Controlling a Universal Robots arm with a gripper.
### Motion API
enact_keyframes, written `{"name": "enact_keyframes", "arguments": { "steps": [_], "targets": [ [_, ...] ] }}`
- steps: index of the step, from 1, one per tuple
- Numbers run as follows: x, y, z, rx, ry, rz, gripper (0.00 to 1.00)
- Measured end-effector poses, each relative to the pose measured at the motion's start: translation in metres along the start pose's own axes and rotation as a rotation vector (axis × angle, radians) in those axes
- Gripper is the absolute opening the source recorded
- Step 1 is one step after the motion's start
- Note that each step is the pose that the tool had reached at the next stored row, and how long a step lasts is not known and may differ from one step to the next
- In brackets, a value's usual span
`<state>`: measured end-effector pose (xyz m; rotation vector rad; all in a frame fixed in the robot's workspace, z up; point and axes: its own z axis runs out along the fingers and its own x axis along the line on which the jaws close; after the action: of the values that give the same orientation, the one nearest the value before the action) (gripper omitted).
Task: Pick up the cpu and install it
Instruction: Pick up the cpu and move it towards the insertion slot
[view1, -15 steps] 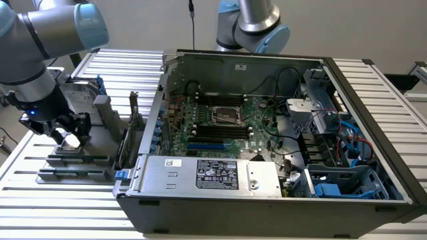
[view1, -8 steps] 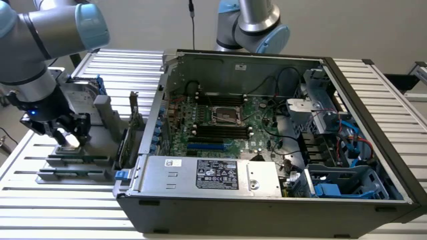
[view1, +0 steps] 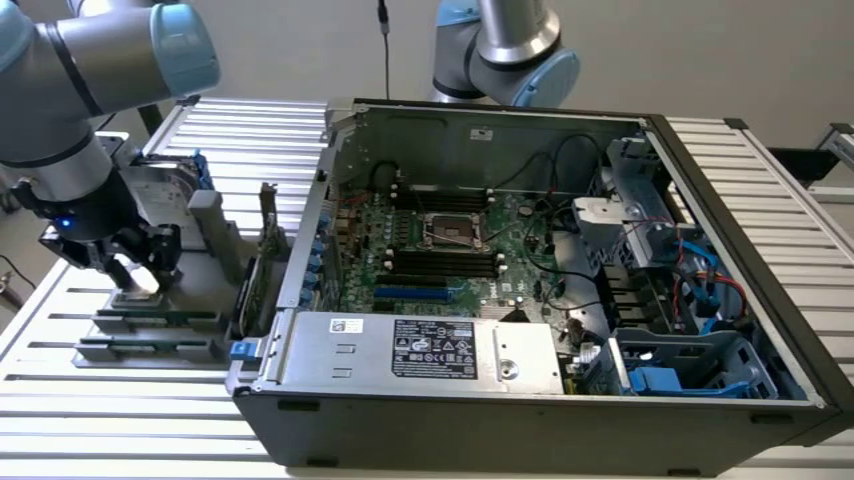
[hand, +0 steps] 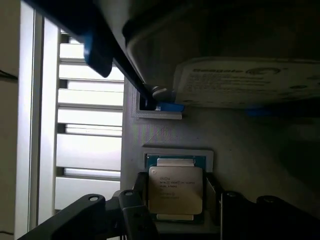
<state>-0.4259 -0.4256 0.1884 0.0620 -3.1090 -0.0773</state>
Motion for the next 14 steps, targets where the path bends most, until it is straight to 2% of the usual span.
{"name": "enact_keyframes", "arguments": {
  "steps": [5, 14],
  "targets": [
    [0.000, 0.0008, -0.0134, -0.0001, 0.0017, 0.000, 0.55],
    [0.001, 0.0030, -0.0528, 0.0007, 0.0029, 0.000, 0.55]
  ]
}}
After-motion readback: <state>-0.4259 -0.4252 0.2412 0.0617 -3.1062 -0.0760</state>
